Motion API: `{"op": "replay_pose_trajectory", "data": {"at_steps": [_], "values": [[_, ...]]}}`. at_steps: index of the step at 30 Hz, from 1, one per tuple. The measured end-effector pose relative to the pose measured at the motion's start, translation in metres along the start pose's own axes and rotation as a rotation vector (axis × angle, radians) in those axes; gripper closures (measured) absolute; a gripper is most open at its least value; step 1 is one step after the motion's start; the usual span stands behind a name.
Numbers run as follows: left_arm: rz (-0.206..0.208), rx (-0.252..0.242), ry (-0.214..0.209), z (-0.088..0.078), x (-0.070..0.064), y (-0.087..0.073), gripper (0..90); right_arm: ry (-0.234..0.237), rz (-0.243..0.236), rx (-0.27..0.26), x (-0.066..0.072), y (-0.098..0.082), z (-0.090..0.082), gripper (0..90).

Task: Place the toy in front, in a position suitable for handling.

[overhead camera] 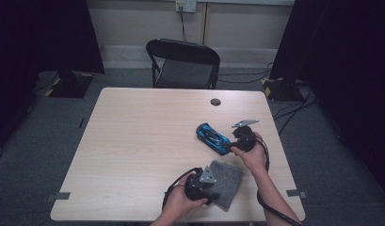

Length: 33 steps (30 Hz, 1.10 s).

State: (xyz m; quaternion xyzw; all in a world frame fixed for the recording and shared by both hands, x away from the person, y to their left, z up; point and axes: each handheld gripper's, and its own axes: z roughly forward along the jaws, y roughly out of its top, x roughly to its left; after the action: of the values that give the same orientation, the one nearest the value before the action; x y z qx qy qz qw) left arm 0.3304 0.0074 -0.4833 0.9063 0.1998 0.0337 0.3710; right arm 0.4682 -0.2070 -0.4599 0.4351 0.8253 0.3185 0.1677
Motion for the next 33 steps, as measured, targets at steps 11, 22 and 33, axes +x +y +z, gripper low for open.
{"op": "replay_pose_trajectory", "data": {"at_steps": [11,22,33], "values": [[-0.117,0.004,0.075,-0.063,0.056,-0.058,51.4,0.018,-0.013,-0.008,0.006,-0.003,0.010,18.3],[-0.257,-0.044,0.148,-0.103,0.087,-0.097,42.6,0.046,-0.007,-0.019,0.010,-0.003,0.019,14.3],[-0.319,-0.108,0.153,-0.099,0.088,-0.087,16.7,0.048,-0.030,0.010,0.015,-0.010,0.032,15.4]]}}
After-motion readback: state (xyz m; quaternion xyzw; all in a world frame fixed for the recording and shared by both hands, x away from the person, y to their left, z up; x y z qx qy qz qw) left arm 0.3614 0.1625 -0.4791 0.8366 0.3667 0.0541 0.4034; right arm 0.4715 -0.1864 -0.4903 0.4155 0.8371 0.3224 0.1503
